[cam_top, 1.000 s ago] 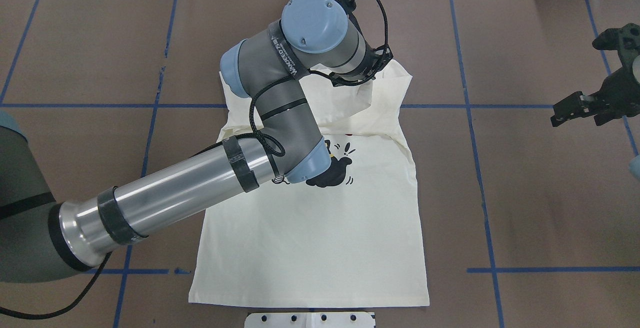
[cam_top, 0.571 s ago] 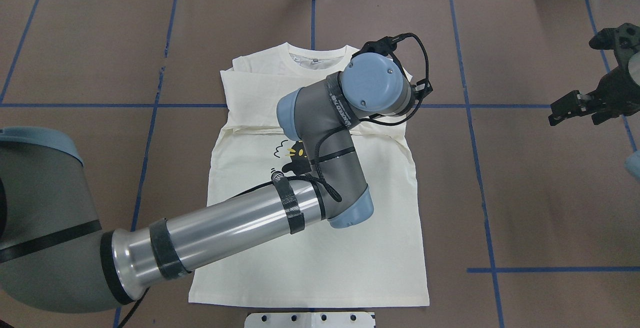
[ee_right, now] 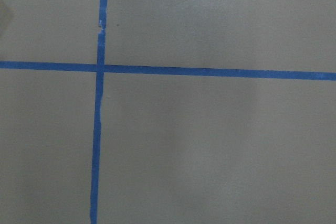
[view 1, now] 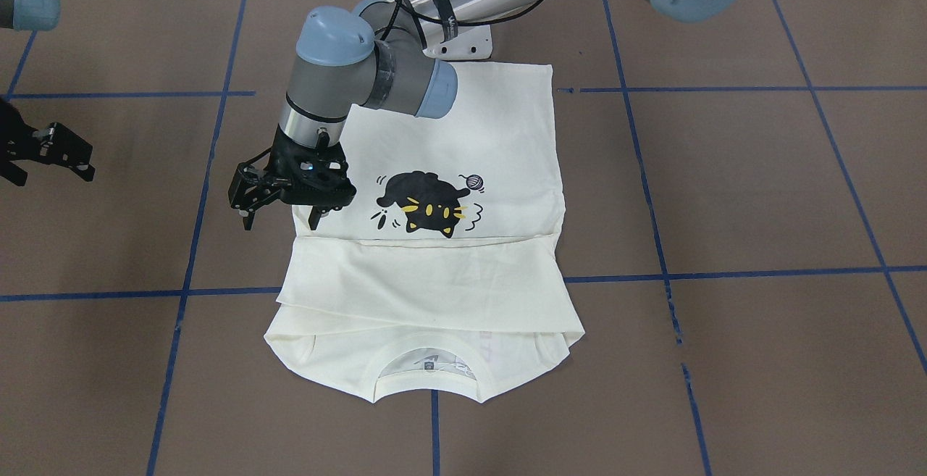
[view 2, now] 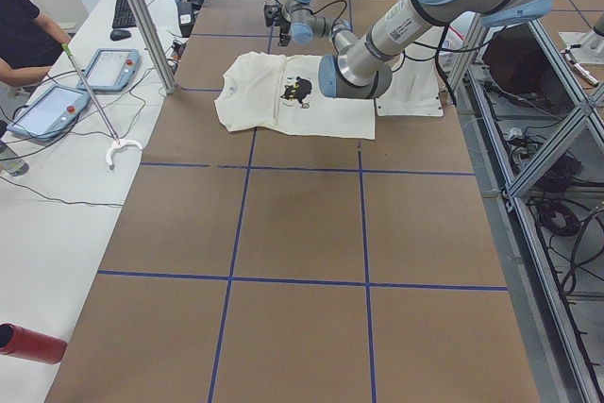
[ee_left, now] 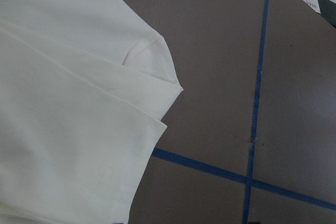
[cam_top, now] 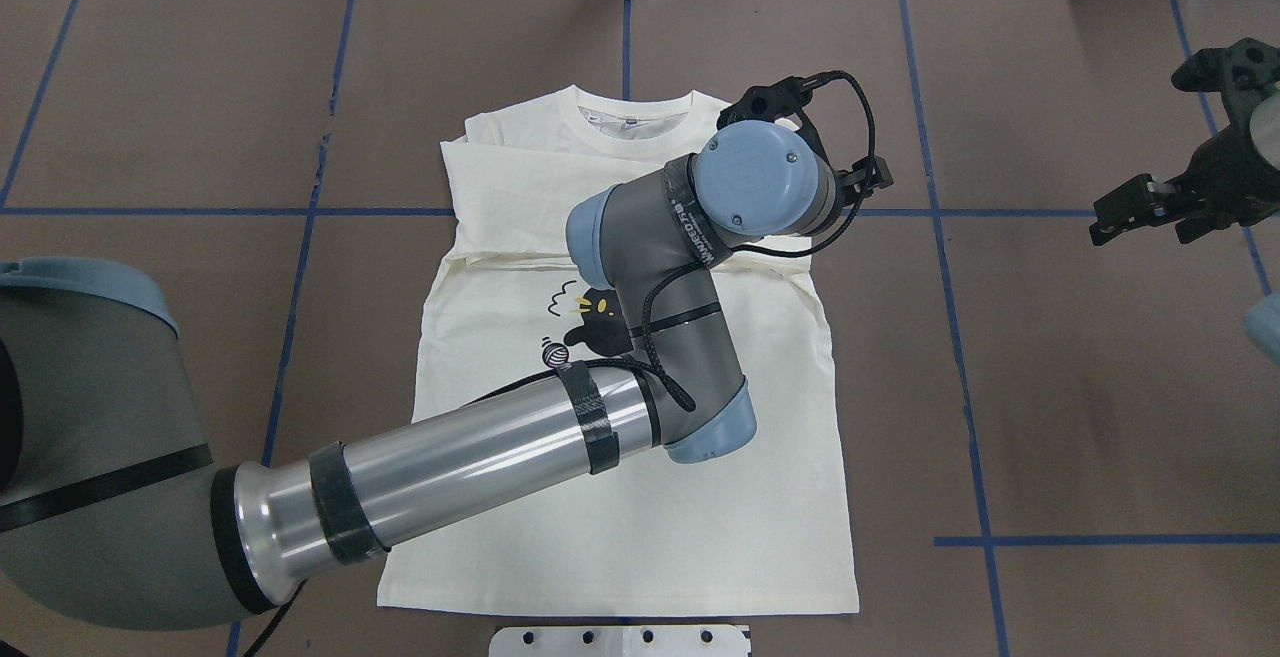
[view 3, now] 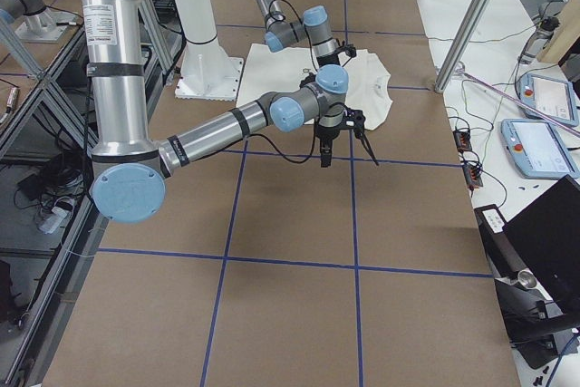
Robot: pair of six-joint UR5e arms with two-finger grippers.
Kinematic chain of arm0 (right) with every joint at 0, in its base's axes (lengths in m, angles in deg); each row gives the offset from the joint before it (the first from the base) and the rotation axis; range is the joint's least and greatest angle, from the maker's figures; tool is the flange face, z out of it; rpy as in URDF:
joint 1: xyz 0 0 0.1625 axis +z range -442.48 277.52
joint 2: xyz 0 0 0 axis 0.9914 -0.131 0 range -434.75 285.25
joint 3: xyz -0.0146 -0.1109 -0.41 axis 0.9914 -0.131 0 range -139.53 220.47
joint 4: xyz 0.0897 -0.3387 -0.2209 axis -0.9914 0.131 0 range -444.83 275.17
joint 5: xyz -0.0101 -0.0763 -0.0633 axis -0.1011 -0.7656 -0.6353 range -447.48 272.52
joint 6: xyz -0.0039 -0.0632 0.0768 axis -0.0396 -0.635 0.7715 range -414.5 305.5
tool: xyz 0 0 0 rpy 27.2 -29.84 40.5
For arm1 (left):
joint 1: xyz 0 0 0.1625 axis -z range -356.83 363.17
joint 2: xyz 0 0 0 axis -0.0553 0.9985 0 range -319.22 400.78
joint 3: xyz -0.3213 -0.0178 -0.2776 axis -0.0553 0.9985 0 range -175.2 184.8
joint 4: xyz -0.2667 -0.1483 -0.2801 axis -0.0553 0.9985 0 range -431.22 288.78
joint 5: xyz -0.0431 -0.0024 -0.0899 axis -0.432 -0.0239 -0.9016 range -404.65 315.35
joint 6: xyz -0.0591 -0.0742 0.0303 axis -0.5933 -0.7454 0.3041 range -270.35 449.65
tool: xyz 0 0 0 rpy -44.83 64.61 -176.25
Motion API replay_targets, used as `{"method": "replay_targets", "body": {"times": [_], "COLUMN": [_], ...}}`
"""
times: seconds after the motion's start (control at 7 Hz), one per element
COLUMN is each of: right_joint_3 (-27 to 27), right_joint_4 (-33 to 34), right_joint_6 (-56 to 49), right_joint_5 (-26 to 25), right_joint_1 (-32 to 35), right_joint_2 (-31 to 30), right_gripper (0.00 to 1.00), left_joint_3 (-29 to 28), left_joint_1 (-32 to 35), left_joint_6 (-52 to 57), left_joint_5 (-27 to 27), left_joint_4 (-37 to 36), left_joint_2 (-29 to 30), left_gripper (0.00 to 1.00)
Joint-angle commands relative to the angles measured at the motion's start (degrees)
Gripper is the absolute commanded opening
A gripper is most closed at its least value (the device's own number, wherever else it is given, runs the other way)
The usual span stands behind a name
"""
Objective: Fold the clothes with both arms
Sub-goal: 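Release the sleeve on the chest and withdraw the left gripper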
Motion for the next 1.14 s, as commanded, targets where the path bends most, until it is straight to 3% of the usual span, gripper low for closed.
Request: {"method": "replay_targets", "body": {"times": [0.0,0.14,0.29,0.57,0.71,1.0], "right_joint_3": [1.3,1.3,3.04,6.48,7.18,8.49], "right_joint_4": [-5.51,-12.95,-15.46,-15.49,-15.49,-15.31], "right_joint_6": [10.84,20.93,29.82,43.19,47.53,59.47], "right_joint_5": [-0.83,-4.49,-10.61,-20.83,-26.79,-37.1], "right_joint_1": [-5.08,-10.34,-17.53,-30.81,-38.18,-51.99], "right_joint_2": [0.19,0.1,0.1,0.01,0.01,-0.34], "right_gripper": [1.0,1.0,1.0,1.0,1.0,1.0], "left_joint_3": [10.14,19.35,30.58,52.57,60.76,70.64], "left_joint_1": [1.81,2.6,3.13,4.09,4.53,4.71], "left_joint_6": [6.21,11.56,18.05,27.65,32.31,34.99], "left_joint_5": [-5.23,-5.23,-5.23,-6.02,-6.11,-7.86], "left_joint_4": [-8.8,-16.87,-25.12,-30.47,-33.7,-35.93], "left_joint_2": [-6.37,-11.55,-17.86,-37.17,-44.31,-53.66], "left_gripper": [1.0,1.0,1.0,1.0,1.0,1.0]}}
